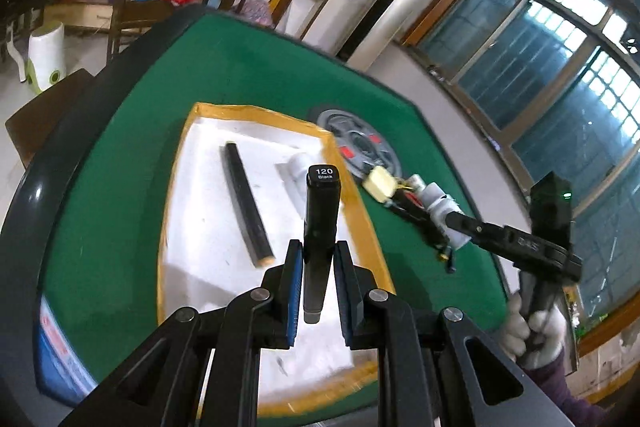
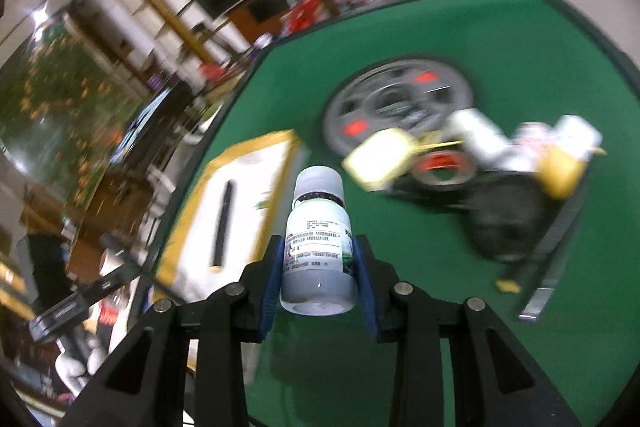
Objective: Organize rigid objects
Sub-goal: 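Lower marker and bottle into the tray and open both grippers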
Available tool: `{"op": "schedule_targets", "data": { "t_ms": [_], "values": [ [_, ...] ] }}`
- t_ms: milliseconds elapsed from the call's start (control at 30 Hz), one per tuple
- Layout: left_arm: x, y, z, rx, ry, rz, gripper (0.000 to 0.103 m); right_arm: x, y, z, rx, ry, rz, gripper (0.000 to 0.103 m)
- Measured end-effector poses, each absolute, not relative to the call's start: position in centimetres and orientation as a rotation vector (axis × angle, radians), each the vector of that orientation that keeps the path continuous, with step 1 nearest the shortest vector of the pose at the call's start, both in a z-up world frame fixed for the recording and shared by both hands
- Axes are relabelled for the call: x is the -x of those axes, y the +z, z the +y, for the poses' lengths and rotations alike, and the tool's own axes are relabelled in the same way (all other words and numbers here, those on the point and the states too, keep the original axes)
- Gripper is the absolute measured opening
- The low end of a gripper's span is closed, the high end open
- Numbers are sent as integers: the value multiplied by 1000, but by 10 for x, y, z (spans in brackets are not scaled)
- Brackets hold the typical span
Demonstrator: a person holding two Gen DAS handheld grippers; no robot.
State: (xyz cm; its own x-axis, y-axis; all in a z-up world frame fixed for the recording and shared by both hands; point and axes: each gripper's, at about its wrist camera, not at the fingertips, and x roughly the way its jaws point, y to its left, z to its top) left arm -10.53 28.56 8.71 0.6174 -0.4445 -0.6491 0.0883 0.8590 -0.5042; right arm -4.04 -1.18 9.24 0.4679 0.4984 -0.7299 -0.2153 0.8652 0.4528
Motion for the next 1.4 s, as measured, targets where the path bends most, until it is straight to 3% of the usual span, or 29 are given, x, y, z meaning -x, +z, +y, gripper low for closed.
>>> {"op": "schedule_targets", "data": {
  "t_ms": [367,733,767,833,900,967,1033,1200,1400],
  "values": [
    [6,46,296,499,-309,1030,15,-20,67,124,-224,513,1110,34],
    [-29,20,299,522,-233,1058,15,-47,49,148,-146,444,1108,33],
    [-28,20,301,537,-236,1052,17,-47,49,148,-143,442,1105,33],
    [-25,22,306,561,-228,1046,31,-45,49,147,-138,441,1103,34],
    [-21,26,312,582,-228,1026,34,-42,49,142,-152,441,1097,34],
    [-17,30,315,589,-221,1016,38,-41,49,142,-165,434,1086,45],
    [-11,35,318,596,-204,999,49,-42,52,143,-165,423,1075,55],
    [5,48,314,596,-195,971,52,-27,71,135,-124,430,1008,56],
    [30,74,283,542,-245,938,53,9,109,94,-39,374,848,65]
  ]
}}
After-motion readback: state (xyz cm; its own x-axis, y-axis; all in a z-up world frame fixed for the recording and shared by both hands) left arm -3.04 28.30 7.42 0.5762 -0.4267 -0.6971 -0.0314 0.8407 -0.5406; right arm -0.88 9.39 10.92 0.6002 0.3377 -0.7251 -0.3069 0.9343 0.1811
